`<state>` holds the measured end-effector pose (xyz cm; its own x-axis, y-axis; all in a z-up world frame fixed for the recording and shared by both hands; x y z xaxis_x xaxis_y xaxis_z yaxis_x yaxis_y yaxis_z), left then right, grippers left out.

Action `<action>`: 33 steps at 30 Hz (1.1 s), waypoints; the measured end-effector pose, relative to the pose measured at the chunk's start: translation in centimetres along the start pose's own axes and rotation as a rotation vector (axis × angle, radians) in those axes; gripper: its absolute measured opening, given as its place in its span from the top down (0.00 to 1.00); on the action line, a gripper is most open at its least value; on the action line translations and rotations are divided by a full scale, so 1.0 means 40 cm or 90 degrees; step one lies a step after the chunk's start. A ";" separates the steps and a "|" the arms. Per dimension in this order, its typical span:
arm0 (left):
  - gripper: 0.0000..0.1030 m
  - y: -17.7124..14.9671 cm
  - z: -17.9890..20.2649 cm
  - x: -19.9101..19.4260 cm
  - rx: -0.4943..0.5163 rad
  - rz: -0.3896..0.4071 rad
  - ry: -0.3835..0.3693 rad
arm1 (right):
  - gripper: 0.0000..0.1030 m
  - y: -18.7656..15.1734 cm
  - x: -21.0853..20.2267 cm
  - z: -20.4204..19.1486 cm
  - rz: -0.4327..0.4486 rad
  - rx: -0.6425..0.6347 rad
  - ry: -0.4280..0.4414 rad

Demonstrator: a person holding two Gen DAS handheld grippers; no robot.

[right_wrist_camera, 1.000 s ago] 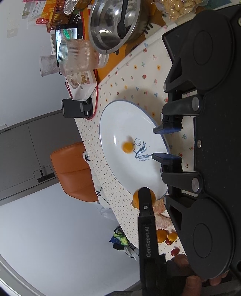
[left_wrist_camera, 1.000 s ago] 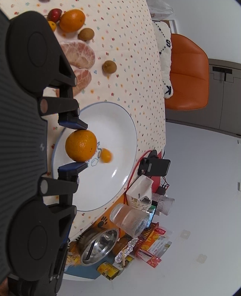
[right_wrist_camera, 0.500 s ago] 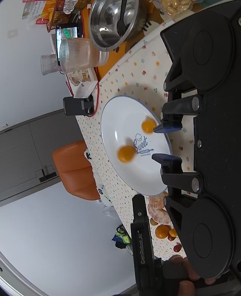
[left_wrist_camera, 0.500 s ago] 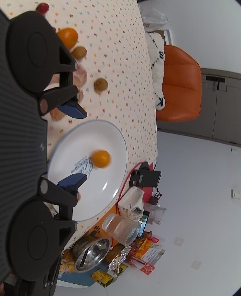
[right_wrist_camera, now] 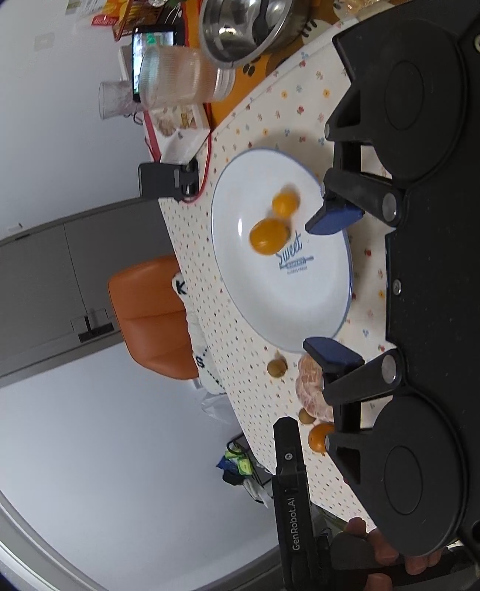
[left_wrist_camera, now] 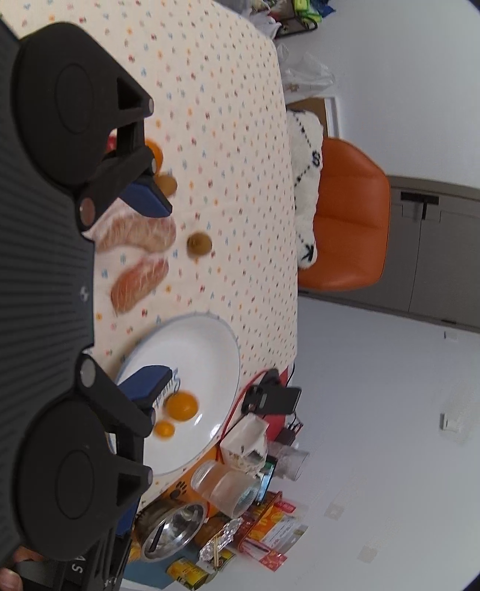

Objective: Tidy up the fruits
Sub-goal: 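Grasp a pink pomelo segment with the right gripper while the left gripper grasps a small orange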

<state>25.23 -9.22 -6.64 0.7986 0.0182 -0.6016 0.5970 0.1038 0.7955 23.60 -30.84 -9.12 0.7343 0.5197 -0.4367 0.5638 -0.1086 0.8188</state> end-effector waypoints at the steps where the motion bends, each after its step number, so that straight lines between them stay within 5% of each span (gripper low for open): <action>1: 0.15 0.000 -0.011 -0.004 -0.004 0.001 0.001 | 0.34 0.000 0.002 -0.009 -0.002 -0.003 0.006; 6: 0.14 -0.006 -0.056 -0.023 -0.012 -0.003 0.006 | 0.27 -0.006 0.016 -0.058 -0.012 -0.023 0.029; 23: 0.14 -0.053 -0.185 -0.054 -0.036 -0.012 0.020 | 0.26 -0.024 0.070 -0.166 -0.026 -0.062 0.077; 33: 0.23 -0.088 -0.220 -0.041 -0.054 -0.009 0.030 | 0.37 -0.046 0.116 -0.186 -0.048 -0.082 0.076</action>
<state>21.15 -0.84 -9.09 0.7841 0.0622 -0.6175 0.5986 0.1875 0.7788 23.15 -21.91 -9.88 0.6371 0.6198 -0.4582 0.5571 0.0405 0.8294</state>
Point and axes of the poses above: each gripper's, at about its wrist camera, not at the fingertips, and x roughly the way its jaws point, z to its right, y to its top, the point moved 6 cm from there along x, roughly the way its jaws point, and after that the axes turned 9 degrees about y, right-handed, at the moved point
